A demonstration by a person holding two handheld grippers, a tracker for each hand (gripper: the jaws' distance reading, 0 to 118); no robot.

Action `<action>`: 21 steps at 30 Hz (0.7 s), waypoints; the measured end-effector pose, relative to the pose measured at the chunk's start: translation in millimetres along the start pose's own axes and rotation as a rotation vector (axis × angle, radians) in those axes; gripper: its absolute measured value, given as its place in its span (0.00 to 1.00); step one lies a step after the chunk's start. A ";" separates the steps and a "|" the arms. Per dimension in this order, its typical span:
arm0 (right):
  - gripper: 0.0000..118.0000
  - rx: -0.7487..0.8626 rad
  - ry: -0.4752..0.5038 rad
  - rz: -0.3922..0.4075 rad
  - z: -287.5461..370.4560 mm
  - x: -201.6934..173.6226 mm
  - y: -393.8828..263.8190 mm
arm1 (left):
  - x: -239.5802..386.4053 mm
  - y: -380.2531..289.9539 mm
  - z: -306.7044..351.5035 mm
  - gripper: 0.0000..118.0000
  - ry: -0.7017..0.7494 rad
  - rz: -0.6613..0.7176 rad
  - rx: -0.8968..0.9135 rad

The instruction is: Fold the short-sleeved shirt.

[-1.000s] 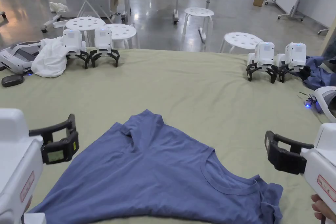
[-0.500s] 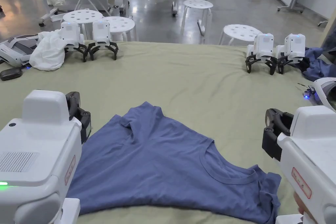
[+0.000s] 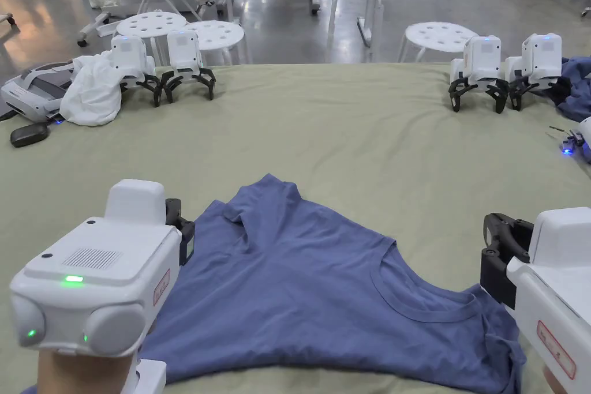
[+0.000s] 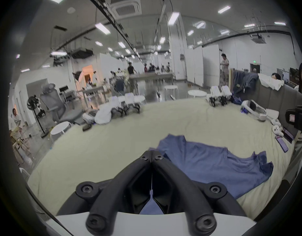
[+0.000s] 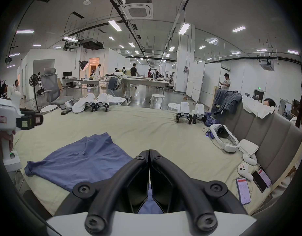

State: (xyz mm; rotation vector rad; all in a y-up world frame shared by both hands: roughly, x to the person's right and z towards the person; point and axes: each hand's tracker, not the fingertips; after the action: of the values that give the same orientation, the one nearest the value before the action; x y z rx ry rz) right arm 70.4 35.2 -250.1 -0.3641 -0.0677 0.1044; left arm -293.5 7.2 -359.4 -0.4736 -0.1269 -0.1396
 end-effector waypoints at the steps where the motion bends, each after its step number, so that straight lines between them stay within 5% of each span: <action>1: 0.04 -0.006 0.000 0.000 -1.9 2.3 -1.0 | -1.7 -1.8 -15.0 0.00 -0.005 -0.006 -0.035; 10: 0.04 -0.073 -0.018 0.013 -30.3 19.4 -10.6 | -31.1 -9.2 -151.9 0.05 0.013 0.046 -0.211; 11: 0.04 -0.079 -0.019 0.013 -33.6 20.8 -11.0 | -35.3 -8.8 -165.6 0.14 0.031 0.056 -0.221; 13: 0.04 -0.093 -0.022 0.016 -41.6 23.7 -12.2 | -38.7 -7.1 -191.9 0.61 0.042 0.075 -0.270; 15: 0.04 -0.105 -0.025 0.016 -46.6 24.0 -14.0 | -42.9 -8.2 -218.2 0.97 0.042 0.073 -0.292; 21: 0.04 -0.153 -0.030 0.021 -61.1 25.3 -24.5 | -38.0 -5.9 -268.9 1.00 0.077 0.044 -0.335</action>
State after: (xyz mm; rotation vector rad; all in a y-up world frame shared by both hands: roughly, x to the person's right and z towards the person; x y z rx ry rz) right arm 102.8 -6.1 -297.1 -0.5163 -0.1017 0.1255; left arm -307.8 -118.3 -599.9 -0.8035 -0.0167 -0.1361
